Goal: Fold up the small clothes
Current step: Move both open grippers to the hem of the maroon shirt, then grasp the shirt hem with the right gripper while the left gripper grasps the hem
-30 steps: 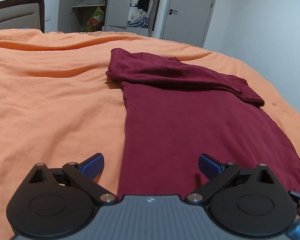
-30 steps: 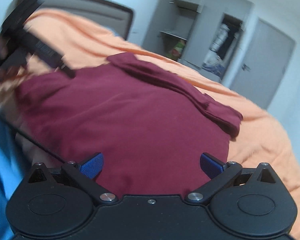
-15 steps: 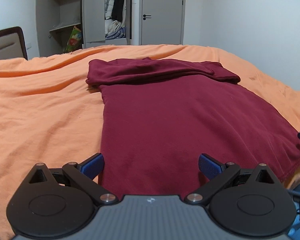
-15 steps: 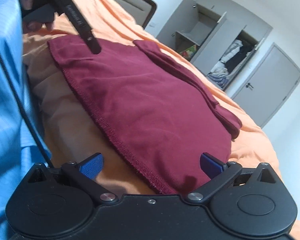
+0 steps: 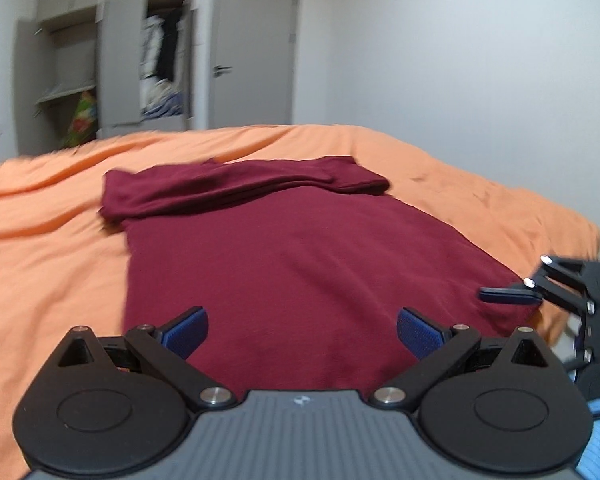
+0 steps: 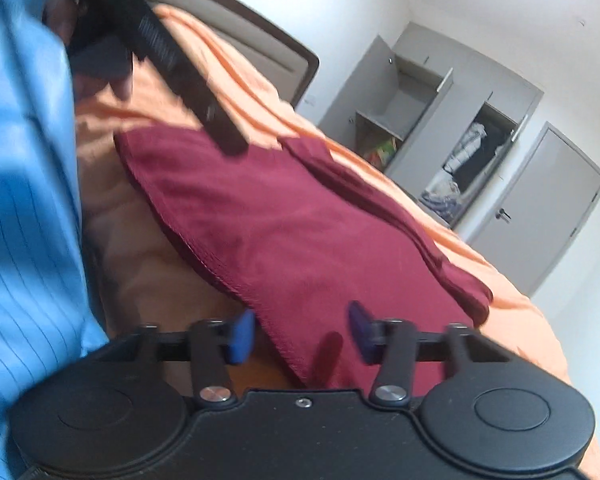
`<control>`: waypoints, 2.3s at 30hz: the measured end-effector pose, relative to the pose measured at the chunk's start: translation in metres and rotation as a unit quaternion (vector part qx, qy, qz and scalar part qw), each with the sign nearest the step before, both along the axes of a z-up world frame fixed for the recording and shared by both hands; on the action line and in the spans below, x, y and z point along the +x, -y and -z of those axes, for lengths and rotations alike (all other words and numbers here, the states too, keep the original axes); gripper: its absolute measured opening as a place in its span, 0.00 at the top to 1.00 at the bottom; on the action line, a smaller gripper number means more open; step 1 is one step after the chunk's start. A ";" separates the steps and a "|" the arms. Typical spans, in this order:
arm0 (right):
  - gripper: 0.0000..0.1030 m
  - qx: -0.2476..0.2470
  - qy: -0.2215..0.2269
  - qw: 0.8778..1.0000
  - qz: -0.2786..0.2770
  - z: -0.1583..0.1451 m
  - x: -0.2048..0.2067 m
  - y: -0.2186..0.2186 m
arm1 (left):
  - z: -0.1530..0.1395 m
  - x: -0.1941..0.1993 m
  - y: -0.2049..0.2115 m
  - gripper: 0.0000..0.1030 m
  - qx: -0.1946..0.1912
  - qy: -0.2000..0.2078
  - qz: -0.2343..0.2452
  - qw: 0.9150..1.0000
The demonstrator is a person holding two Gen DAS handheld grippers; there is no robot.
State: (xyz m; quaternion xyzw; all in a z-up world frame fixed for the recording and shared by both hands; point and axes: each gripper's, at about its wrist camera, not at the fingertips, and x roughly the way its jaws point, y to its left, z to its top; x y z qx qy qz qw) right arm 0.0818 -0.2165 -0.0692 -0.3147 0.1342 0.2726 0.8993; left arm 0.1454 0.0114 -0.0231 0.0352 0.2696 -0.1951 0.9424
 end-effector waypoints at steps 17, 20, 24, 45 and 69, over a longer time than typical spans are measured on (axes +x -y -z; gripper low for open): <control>0.84 0.171 -0.066 0.983 0.028 -0.069 0.047 0.015 | 0.008 -0.010 0.051 0.01 0.062 0.040 0.068 0.995; 0.84 0.182 -0.067 0.980 0.032 -0.074 0.051 0.020 | 0.012 -0.004 0.059 0.05 0.105 0.054 0.038 0.992; 0.84 0.196 -0.071 0.977 0.039 -0.079 0.052 0.026 | 0.014 0.002 0.055 0.15 0.131 0.055 0.024 0.990; 0.42 0.142 -0.150 0.978 0.022 -0.049 0.025 0.041 | 0.008 -0.005 0.027 0.75 0.168 0.060 -0.013 0.984; 0.86 0.039 -0.031 0.988 0.148 -0.020 -0.007 0.053 | 0.034 -0.013 0.003 0.57 0.246 0.020 -0.042 0.968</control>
